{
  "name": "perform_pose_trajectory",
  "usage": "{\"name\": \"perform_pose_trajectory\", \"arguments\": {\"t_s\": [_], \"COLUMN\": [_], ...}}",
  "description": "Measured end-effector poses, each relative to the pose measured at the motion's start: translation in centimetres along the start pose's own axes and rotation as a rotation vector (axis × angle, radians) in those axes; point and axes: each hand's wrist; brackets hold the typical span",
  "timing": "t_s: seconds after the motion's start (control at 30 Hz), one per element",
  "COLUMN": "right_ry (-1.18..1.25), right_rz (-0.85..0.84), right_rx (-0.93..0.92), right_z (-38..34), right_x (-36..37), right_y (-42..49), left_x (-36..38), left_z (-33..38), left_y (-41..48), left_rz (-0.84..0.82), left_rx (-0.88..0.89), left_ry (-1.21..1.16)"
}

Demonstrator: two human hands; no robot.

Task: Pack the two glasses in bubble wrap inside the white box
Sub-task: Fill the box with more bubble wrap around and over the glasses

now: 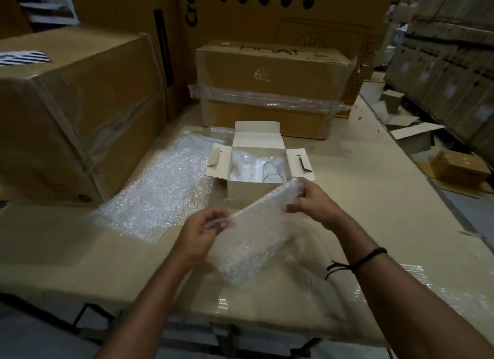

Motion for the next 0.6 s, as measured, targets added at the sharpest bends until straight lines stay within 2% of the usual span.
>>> {"name": "perform_pose_trajectory", "arguments": {"t_s": [0.07,0.13,0.2,0.3,0.37,0.47,0.6], "right_ry": [0.115,0.148,0.199,0.298,0.355,0.477,0.548], "right_rz": [-0.213,-0.327,-0.313,-0.172,-0.151,-0.137,-0.158], "right_rx": [0.02,0.02,0.037,0.09,0.103,0.132,0.167], "right_z": [-0.5,-0.6,-0.7,-1.0,-0.9,-0.8,-0.2], "right_x": [-0.4,-0.2,0.6,2.1,3.0,3.9,4.0], "right_y": [0.0,0.0,0.3,0.4,0.1,-0.6,-1.0], "left_x": [-1.8,-3.1,-3.8,-3.9,-3.8,-3.5,-3.1], "left_z": [0.5,0.7,0.7,-0.4,-1.7,-3.0,-3.3], "left_y": [0.9,1.7,2.0,1.8,1.0,0.5,1.2], "left_rz": [0.03,0.063,0.132,0.177,0.108,0.088,0.279], "left_rx": [-0.03,-0.08,-0.179,-0.389,-0.509,-0.558,-0.437], "left_ry": [-0.187,-0.35,-0.511,-0.688,-0.647,-0.586,-0.46]}}
Point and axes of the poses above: each hand's wrist, its own y-axis towards the middle knuckle, its own x-axis out of the palm, z = x × y, and after that the axes turned 10 degrees about x, right-handed
